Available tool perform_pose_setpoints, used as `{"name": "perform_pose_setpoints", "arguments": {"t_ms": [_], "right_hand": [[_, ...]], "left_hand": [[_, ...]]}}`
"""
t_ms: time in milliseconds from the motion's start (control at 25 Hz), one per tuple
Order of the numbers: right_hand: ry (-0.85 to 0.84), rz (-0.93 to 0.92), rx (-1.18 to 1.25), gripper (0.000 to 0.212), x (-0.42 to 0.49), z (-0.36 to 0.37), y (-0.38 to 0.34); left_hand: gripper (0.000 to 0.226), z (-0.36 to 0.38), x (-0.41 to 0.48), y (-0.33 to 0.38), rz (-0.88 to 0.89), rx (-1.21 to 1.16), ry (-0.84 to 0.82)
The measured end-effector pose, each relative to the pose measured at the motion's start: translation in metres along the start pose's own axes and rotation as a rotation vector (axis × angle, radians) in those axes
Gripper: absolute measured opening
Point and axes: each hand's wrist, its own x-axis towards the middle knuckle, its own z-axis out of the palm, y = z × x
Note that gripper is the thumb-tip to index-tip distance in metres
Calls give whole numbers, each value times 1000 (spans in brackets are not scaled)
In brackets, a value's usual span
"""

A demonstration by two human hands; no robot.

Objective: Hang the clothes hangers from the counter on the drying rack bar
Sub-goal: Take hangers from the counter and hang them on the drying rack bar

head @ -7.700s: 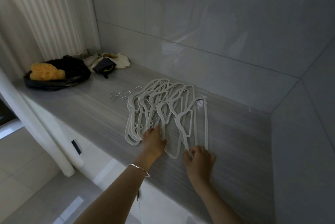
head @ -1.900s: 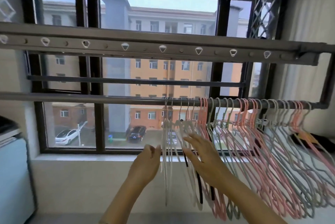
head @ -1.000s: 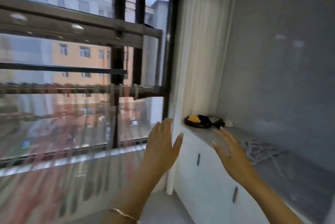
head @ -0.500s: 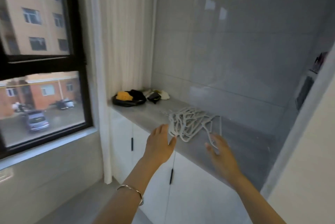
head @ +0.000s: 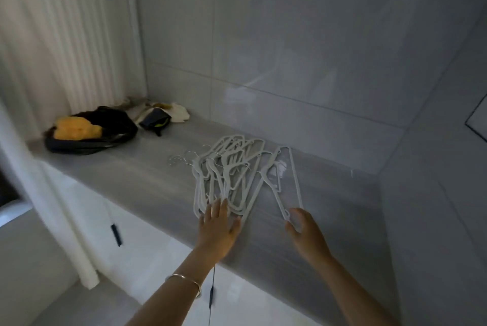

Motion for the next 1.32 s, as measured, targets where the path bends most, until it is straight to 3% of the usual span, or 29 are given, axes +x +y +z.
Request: {"name": "perform_pose_setpoints", "arguments": {"t_ms": [80, 280, 480, 600, 760, 880, 1000, 1160, 1320], "right_hand": [[24, 11, -41, 30, 18, 11, 19], [76, 57, -171, 60, 33, 40, 47], [255, 18, -117, 20, 26, 49, 52], [363, -11, -121, 33, 21, 46, 47], [570, 2, 152, 45, 12, 27, 30], [731, 47, 353, 48, 14, -7, 8], [713, -10, 481, 38, 11, -38, -23], [545, -113, 696, 37, 7, -58, -70], [376, -145, 861, 43, 2, -66, -105]], "left_hand": [[70, 19, 20, -4, 9, 35, 11], [83, 51, 47, -11, 95, 68, 160], [77, 57, 46, -14, 136, 65, 248], [77, 56, 46, -13, 125, 62, 241], [77, 57, 48, -13, 123, 78, 226], [93, 53, 40, -13, 120, 106, 183], [106, 27, 30, -5, 119, 11, 173], [86, -73, 18, 21, 202, -209, 613], [82, -171, -25, 20, 183, -22, 887]]}}
